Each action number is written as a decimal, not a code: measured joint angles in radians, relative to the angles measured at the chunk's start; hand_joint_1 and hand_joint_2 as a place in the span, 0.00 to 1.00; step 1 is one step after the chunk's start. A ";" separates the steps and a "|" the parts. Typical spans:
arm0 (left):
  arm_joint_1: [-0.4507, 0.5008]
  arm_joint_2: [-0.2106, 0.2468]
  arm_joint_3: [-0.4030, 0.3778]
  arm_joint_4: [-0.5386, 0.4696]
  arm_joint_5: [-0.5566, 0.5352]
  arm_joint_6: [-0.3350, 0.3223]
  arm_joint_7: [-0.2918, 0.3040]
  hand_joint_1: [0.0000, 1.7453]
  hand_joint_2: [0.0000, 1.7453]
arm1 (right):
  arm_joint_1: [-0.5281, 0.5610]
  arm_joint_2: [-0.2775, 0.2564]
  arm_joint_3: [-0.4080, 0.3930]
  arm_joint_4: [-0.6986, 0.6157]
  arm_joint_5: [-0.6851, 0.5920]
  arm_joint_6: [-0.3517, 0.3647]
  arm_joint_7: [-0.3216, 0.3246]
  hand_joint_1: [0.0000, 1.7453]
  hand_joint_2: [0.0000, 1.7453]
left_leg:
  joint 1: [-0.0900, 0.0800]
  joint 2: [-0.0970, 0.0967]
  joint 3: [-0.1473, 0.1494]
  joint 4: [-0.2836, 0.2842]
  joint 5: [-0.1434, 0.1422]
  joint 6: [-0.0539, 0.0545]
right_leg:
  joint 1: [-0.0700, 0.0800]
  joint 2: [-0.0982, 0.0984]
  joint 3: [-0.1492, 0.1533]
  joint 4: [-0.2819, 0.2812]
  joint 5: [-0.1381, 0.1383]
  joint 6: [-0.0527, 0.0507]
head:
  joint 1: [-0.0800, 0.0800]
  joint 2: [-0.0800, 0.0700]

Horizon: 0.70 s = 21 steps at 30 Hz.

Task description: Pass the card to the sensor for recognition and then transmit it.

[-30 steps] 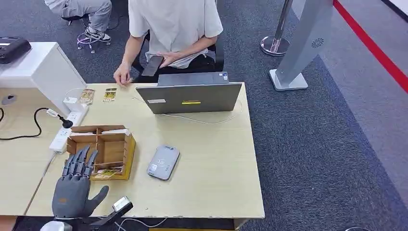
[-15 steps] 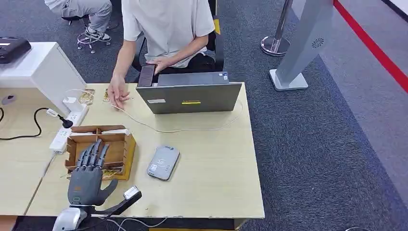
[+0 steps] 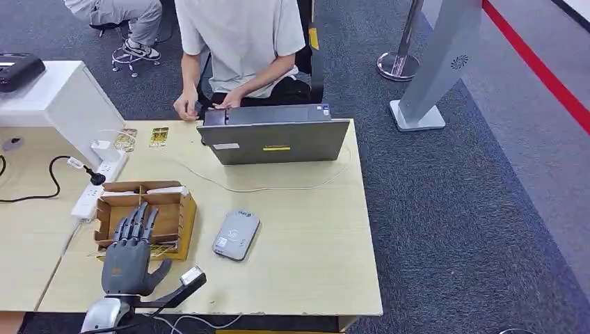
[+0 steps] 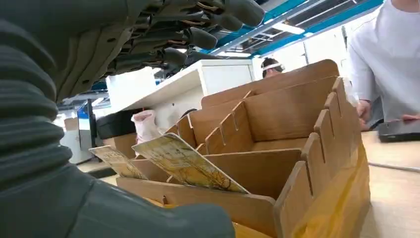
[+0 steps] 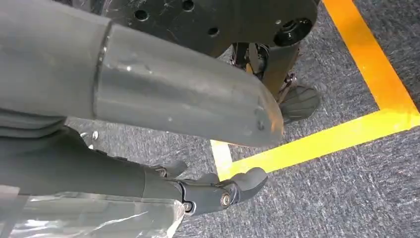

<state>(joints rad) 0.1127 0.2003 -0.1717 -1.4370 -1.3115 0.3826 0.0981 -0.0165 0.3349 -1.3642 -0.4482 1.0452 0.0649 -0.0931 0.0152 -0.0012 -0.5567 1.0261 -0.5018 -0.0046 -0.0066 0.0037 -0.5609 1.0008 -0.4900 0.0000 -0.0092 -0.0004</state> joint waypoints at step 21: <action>0.003 -0.008 0.043 0.005 -0.008 0.007 0.023 0.00 1.00 | 0.000 0.013 -0.011 -0.028 0.037 0.010 0.005 0.00 0.00 | 0.000 0.000 0.000 0.000 0.000 0.000 | 0.000 0.000 0.000 0.000 0.000 0.000 | 0.000 0.000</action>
<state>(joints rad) 0.1153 0.1926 -0.1285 -1.4324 -1.3199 0.3895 0.1213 -0.0162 0.3479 -1.3756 -0.4761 1.0819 0.0752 -0.0877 0.0153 -0.0013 -0.5568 1.0261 -0.5018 -0.0046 -0.0066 0.0037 -0.5609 1.0009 -0.4900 0.0000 -0.0088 -0.0004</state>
